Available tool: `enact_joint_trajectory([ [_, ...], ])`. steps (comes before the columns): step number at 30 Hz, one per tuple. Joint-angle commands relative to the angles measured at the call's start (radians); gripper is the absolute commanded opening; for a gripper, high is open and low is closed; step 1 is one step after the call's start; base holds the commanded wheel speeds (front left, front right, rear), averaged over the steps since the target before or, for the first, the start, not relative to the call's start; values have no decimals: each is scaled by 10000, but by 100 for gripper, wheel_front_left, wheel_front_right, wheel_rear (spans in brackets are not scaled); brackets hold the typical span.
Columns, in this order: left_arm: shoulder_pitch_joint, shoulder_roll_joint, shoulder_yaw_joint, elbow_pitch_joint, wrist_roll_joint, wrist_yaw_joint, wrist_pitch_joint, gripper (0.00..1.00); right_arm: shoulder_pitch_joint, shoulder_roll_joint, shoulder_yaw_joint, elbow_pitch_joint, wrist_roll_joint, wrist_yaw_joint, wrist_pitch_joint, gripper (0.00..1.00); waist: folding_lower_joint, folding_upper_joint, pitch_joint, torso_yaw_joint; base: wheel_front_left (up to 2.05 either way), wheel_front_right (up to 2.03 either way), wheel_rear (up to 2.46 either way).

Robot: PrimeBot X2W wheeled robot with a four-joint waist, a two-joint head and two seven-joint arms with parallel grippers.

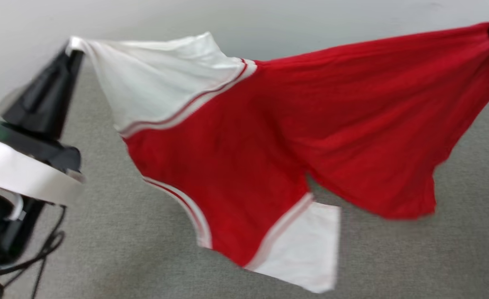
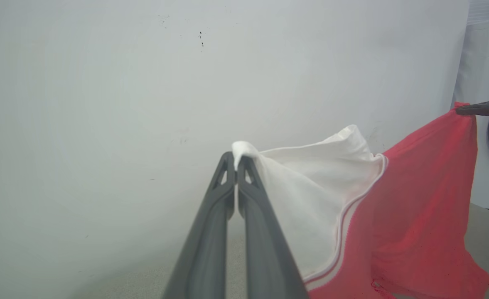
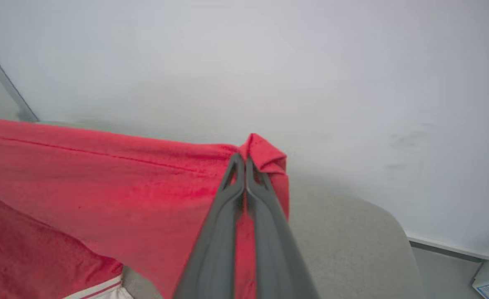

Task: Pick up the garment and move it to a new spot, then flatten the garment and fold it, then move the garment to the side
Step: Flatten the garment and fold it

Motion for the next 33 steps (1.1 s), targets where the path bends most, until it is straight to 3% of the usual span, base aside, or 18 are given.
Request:
enact_joint_trajectory([
  [1,-196,68,153,-15,67,81,-86,0,-122,77,-51,-136,81,-8,-75,0,1,-1,-66,-145,0,0,0],
  [12,-1816,191,1139,437,523,257,-625,0,-495,353,-627,-1290,-42,-8,-260,0,1,-1,391,-480,0,0,0],
  [17,-3018,295,1389,814,736,-36,-713,0,-916,432,-962,-1684,-216,-9,-323,0,1,-1,1125,-521,0,0,0],
  [23,-4854,639,1399,1610,1071,-809,-474,0,-1814,441,-979,-1921,-611,-11,-479,0,1,-1,2343,-577,0,0,0],
  [24,-5939,710,1227,2177,1172,-1374,-216,0,-2417,308,-869,-1811,-851,-11,-616,0,1,-1,3017,-558,0,0,0],
  [30,-8884,336,522,4072,1833,-2645,299,0,-4011,196,-534,-960,-1360,-12,-1026,0,1,-1,4236,-473,0,0,0],
  [31,-8884,336,522,4072,1833,-2645,299,0,-4011,196,-534,-960,-1360,-12,-1026,0,1,-1,4236,-473,0,0,0],
  [33,-9968,130,220,4809,2285,-3074,285,0,-4588,305,-425,-418,-1493,-12,-1234,0,1,-1,4575,-476,0,0,0],
])
